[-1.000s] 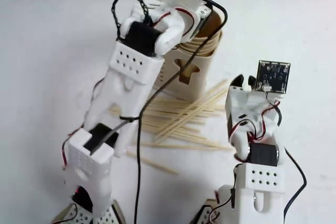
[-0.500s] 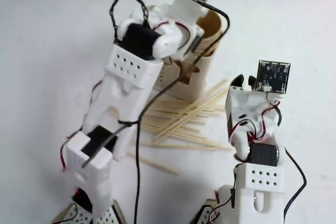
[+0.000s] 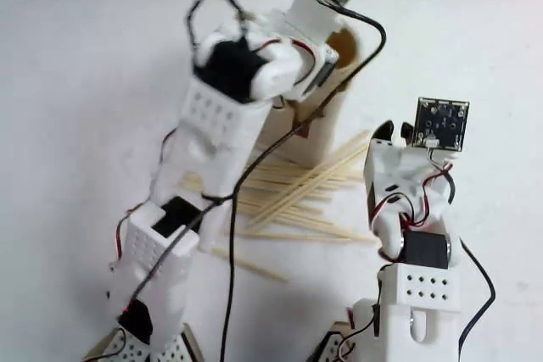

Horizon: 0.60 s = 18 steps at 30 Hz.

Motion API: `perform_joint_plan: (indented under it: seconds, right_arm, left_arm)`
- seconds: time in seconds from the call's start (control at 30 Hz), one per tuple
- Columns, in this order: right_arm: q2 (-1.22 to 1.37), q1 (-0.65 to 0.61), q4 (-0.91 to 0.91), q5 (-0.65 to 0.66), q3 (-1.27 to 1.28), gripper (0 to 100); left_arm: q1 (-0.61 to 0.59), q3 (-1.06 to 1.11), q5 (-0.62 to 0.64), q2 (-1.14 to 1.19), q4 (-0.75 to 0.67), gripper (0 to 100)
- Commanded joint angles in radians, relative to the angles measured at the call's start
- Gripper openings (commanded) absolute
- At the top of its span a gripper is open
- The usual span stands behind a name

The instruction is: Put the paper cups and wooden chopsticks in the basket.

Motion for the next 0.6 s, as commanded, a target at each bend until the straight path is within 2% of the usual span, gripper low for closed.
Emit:
perform_joint_plan:
  seconds: [0.0,0.17,0.4,0.57]
  right_arm:
    - [-0.022,0.001,-0.021,0.012,-0.006,8.0]
    - [-0.022,0.019,-0.021,0.012,-0.009,8.0]
    - [-0.022,0.019,-0.021,0.012,-0.009,8.0]
    - [-0.008,0.012,-0.021,0.012,-0.014,8.0]
  left_arm:
    - [-0.004,-0.290,-0.002,-0.015,0.068,12]
    - [-0.097,-0.296,0.000,-0.065,0.127,12]
    - [-0.283,-0.267,0.006,-0.243,0.133,12]
    - [-0.430,-0.043,0.006,-0.463,0.135,12]
